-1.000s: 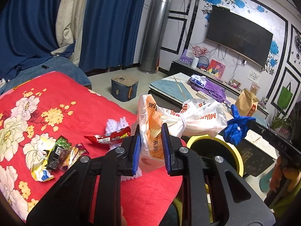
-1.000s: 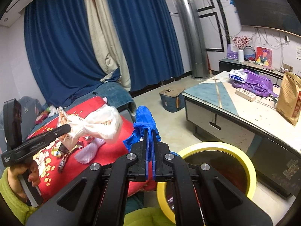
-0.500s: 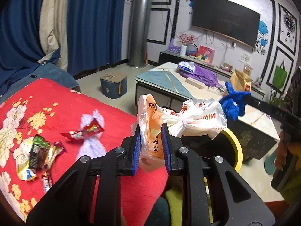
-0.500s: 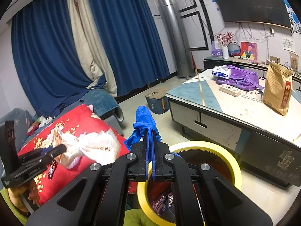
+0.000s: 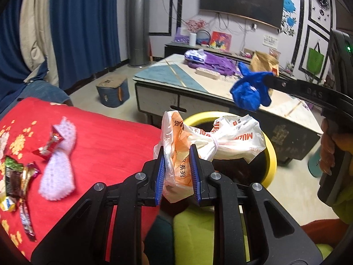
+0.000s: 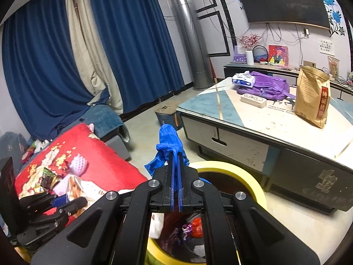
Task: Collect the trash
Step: 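Carry the plastic bag and blue glove over the yellow-rimmed bin with both grippers, then open both grippers to drop the bag and glove into the bin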
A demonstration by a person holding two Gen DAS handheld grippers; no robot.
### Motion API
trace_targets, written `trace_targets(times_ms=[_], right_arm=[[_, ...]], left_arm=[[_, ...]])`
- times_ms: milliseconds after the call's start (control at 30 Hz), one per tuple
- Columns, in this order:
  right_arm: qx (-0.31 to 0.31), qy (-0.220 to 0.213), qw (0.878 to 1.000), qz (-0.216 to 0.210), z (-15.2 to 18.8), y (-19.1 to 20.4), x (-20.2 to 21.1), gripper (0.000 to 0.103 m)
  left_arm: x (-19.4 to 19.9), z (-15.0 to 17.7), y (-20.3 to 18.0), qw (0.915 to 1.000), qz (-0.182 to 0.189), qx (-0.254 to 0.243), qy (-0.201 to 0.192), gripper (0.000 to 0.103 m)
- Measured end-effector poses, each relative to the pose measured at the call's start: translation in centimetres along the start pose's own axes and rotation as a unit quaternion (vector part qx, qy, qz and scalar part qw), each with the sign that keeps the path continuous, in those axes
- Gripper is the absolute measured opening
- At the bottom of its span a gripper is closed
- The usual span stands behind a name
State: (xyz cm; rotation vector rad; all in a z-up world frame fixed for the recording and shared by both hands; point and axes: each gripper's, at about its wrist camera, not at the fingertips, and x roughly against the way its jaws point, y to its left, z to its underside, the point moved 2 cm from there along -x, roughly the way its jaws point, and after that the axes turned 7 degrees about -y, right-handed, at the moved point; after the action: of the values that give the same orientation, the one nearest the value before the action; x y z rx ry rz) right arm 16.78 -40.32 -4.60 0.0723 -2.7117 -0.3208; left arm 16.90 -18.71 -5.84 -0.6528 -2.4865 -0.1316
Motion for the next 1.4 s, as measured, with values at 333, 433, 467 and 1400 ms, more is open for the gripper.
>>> trace_targets(times_ms=[333,433,467,1400], right_arm=[[-0.013,0.023,0.999,0.029,1.6,-2.3,-1.9,0.003],[-0.015,0.032,0.999,0.036,1.9,-2.8,-2.5,0.003],[-0.014,0.035,0.999,0.037,2.0,-2.9,-2.7,0.003],[-0.043,0.063,0.996,0.051,3.2,-4.8,-4.3,0.038]], left_arm=[[-2.6,1.6,-2.3,0.9990,0.026,-0.015,0.033,0.016],[-3.4,2.0,-2.6,0.9983,0.035,-0.015,0.045,0.016],[-3.5,2.1,-2.7,0.9982,0.036,-0.014,0.047,0.016],[-5.9,2.9,-3.9,0.9949,0.069,-0.007,0.073,0.052]])
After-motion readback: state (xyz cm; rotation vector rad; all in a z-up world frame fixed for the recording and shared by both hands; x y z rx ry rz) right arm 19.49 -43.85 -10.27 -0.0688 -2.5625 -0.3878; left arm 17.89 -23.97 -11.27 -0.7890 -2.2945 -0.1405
